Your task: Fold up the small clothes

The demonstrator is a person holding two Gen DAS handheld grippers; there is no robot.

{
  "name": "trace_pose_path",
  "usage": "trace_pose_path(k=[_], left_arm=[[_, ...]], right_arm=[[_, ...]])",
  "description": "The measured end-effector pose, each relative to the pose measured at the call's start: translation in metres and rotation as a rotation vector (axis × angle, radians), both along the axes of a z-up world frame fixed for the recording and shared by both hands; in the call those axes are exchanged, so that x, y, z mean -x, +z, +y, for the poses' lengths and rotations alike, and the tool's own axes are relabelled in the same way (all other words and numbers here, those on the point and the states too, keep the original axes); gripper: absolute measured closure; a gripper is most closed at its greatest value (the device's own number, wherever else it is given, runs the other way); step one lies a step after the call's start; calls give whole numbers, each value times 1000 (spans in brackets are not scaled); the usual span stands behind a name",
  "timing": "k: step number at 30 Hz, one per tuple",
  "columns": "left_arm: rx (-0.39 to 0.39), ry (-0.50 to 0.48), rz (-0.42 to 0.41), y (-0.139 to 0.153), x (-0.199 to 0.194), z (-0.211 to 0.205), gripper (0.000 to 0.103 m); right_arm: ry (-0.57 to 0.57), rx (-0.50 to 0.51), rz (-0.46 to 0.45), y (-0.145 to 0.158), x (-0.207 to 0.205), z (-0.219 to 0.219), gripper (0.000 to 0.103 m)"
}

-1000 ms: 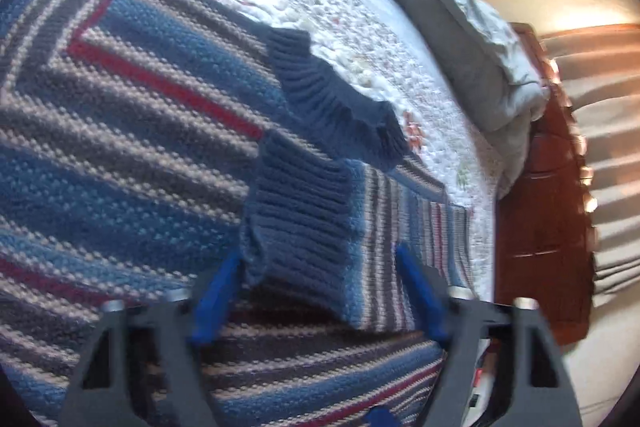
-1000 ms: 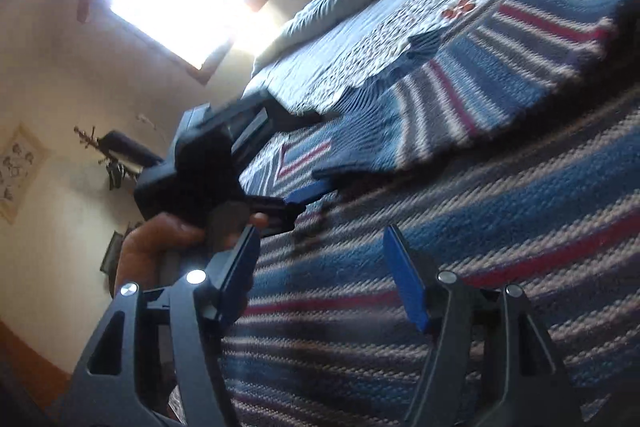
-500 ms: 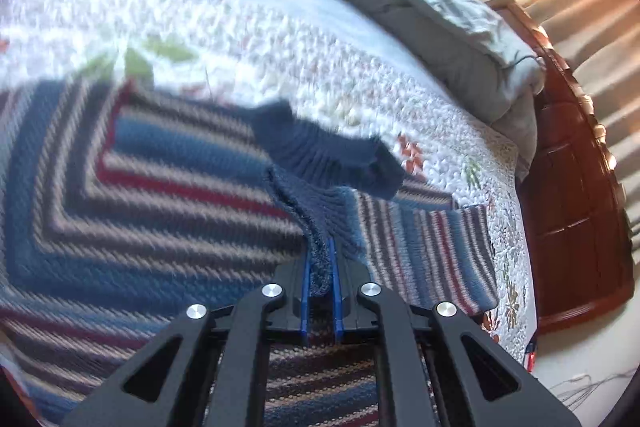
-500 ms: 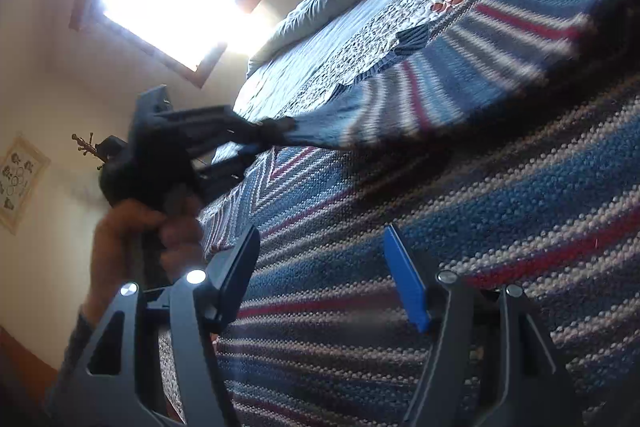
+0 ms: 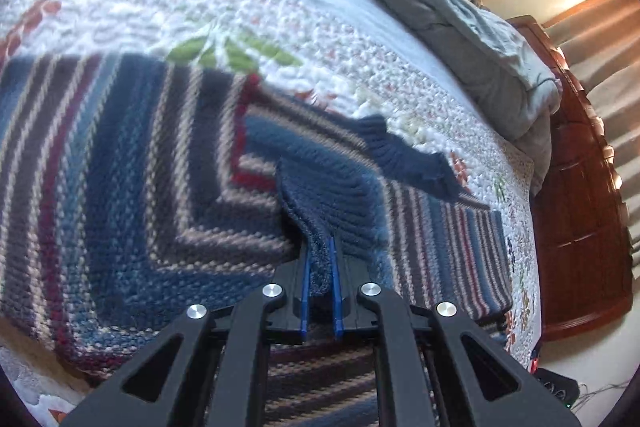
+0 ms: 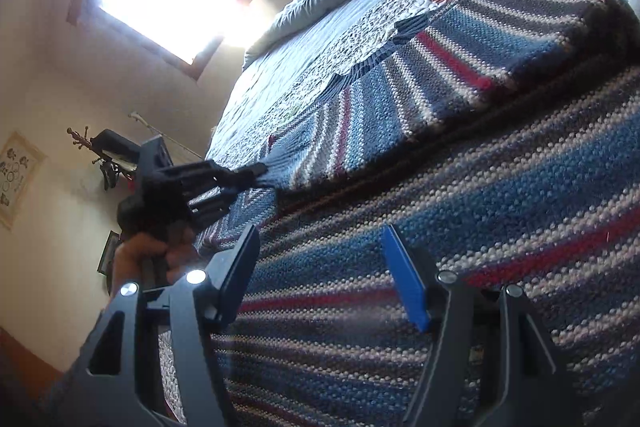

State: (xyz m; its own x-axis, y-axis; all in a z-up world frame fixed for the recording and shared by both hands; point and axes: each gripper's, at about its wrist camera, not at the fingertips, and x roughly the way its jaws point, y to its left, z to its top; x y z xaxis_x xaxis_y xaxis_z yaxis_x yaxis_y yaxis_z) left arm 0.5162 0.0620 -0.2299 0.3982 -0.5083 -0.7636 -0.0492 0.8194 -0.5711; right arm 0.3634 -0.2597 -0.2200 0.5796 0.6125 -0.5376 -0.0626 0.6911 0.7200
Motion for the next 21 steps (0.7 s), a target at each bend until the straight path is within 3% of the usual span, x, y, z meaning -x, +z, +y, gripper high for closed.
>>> trace_pose_path(k=[10,14,15,18,21], left_arm=[[-36,-11,20,-13,6,3,94],[-117,5,-2,-2,14,2,86],[-137,14,-10,2,17,3,82],[-183,34,-49,22,32,1,48],[-158,16,-130,39,47,-10,39]], right_arm=[[-3,5,13,-4,-2,-3,38],[17,20,6,2,3,-2,38],[29,31,0,7,4,-2,39],[3,123,-61,47,2,-28,39],[-46,306,-94,75,-25,-72,47]])
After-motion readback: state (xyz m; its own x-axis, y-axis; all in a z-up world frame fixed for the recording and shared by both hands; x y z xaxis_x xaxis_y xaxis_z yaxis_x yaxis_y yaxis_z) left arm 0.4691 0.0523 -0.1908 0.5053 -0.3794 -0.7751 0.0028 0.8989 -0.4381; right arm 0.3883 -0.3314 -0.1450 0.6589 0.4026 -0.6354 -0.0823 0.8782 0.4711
